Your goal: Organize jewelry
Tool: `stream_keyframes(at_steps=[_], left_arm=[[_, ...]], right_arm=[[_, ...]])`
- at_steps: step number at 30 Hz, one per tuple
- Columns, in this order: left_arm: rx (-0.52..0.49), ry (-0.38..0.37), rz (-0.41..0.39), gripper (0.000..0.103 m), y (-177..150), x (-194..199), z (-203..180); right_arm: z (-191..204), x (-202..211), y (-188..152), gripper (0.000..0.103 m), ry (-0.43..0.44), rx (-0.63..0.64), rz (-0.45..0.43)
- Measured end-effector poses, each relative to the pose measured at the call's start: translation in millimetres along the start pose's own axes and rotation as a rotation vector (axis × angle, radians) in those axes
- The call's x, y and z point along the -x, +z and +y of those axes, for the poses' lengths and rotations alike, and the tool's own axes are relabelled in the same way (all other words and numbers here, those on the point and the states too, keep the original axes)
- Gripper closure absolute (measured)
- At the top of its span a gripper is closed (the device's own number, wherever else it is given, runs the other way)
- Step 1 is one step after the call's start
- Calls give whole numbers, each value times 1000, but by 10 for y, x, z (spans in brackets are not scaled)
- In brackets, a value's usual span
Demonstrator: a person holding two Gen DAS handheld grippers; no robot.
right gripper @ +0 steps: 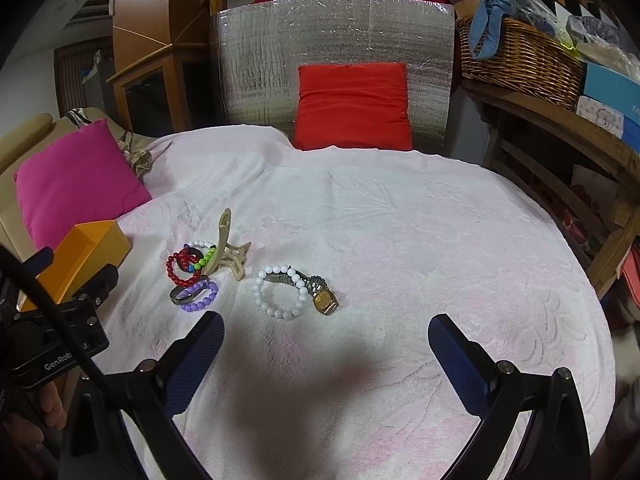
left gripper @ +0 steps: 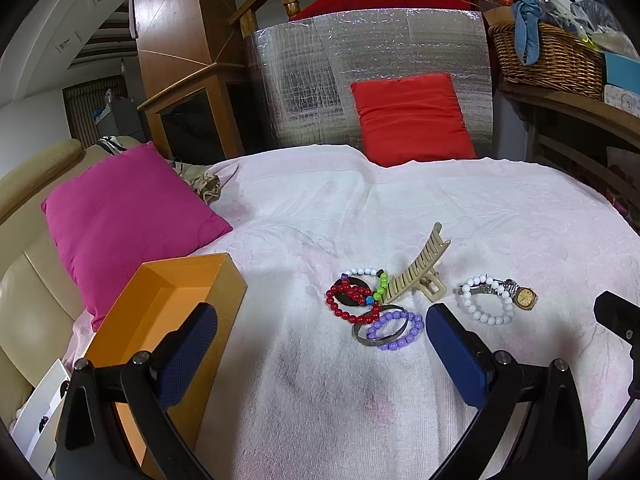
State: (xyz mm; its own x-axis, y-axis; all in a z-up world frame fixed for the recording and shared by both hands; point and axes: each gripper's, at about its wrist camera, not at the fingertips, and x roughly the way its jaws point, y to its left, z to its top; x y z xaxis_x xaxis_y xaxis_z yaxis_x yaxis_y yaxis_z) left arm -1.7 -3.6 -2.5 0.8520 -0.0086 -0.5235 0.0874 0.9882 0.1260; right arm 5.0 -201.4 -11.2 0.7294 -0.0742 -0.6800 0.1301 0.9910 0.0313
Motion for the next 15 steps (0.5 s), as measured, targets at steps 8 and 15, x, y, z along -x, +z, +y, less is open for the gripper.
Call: stream_keyframes(at_steps=[8, 15], left_arm=[[0, 3, -8, 0, 5, -28, -20], [15, 49, 49, 0, 64, -239, 56]], right_arm=[[-4, -33, -13, 0, 0, -3, 6], [-90, -120, 13, 0, 13, -34, 16]])
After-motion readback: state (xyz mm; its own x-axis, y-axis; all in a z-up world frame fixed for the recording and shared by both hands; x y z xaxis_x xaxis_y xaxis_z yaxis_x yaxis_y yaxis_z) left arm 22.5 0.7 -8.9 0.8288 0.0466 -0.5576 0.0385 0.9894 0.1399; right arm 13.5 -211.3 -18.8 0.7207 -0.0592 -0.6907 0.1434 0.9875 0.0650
